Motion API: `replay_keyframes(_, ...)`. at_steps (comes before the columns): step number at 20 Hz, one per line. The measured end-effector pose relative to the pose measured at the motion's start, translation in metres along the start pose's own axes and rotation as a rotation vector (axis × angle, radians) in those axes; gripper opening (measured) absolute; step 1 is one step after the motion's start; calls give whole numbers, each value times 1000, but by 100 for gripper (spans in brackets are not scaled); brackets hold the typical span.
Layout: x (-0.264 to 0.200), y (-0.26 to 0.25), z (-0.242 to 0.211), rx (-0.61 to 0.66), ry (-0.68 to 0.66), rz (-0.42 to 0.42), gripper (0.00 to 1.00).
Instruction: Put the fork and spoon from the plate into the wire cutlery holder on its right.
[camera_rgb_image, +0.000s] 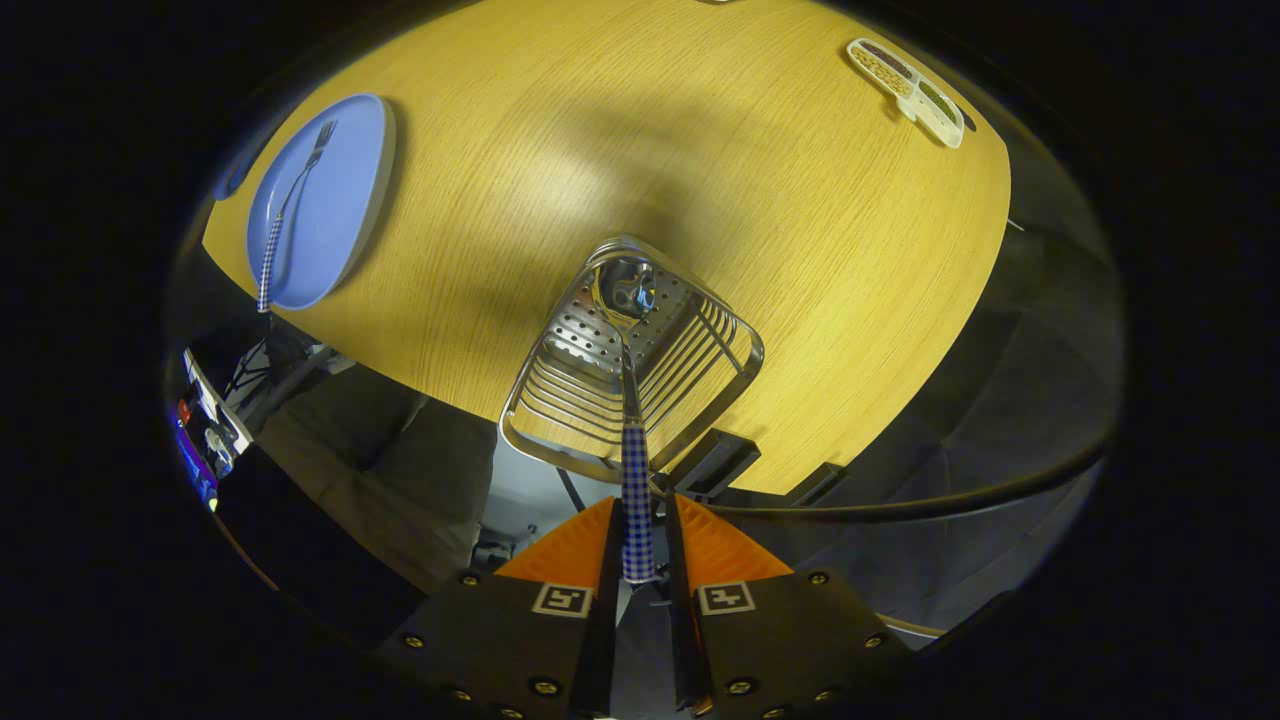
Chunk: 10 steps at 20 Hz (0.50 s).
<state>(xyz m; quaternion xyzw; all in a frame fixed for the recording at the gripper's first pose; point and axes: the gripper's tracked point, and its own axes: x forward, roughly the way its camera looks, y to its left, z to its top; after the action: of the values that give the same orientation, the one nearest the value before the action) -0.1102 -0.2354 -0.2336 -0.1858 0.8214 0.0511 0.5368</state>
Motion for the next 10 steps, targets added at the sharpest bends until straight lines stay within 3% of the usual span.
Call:
replay_keyframes(1,-1,-1,-2,3,-5,1,25)
replay_keyframes(3,-5,-3,-7,15,-21,2,44)
replay_keyframes(5,-13,-9,-9,31,-74,-13,50)
replay_keyframes(6,-16,-12,-15,47,-93,-21,68)
replay_keyframes(9,-30,-17,-27,110,-188,-56,71)
replay_keyframes(10,-32,-18,-30,145,-240,-76,86)
